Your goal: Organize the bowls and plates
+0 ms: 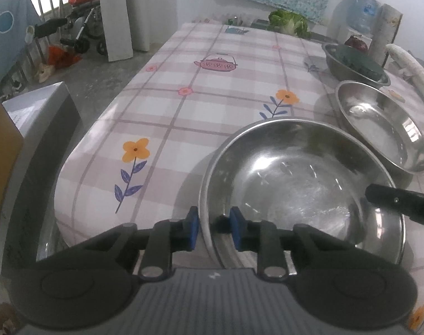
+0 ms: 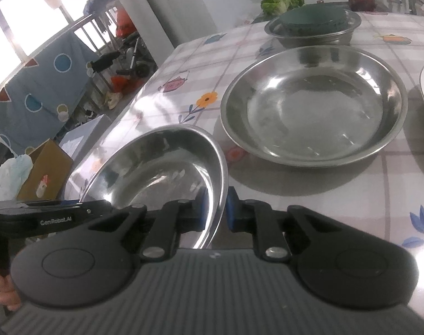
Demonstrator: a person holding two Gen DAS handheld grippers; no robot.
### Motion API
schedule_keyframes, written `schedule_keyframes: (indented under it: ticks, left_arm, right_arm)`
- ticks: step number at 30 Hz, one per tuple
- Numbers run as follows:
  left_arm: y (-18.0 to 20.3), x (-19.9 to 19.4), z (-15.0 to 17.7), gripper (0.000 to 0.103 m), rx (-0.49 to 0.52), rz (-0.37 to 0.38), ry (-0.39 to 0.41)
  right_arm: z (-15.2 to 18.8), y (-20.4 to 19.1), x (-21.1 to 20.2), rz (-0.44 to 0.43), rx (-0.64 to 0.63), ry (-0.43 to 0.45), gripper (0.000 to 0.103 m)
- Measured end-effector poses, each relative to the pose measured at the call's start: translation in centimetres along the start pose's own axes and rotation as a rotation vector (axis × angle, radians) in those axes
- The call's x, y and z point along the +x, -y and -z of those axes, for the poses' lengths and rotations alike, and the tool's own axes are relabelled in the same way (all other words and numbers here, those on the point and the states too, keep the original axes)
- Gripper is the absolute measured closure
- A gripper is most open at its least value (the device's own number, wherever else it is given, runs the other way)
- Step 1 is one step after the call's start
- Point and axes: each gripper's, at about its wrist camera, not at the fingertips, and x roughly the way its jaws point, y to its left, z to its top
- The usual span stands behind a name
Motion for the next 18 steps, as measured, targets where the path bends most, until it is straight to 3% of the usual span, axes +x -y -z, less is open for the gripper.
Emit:
schedule_keyframes:
  ticks: [18]
  left_arm:
    - [0.12,0.16,-0.24,0.079,0.004,-0.024,-0.001]
  right_arm:
    - [0.26,0.35,0.78,-0.011,0.032,-0.007,0.09]
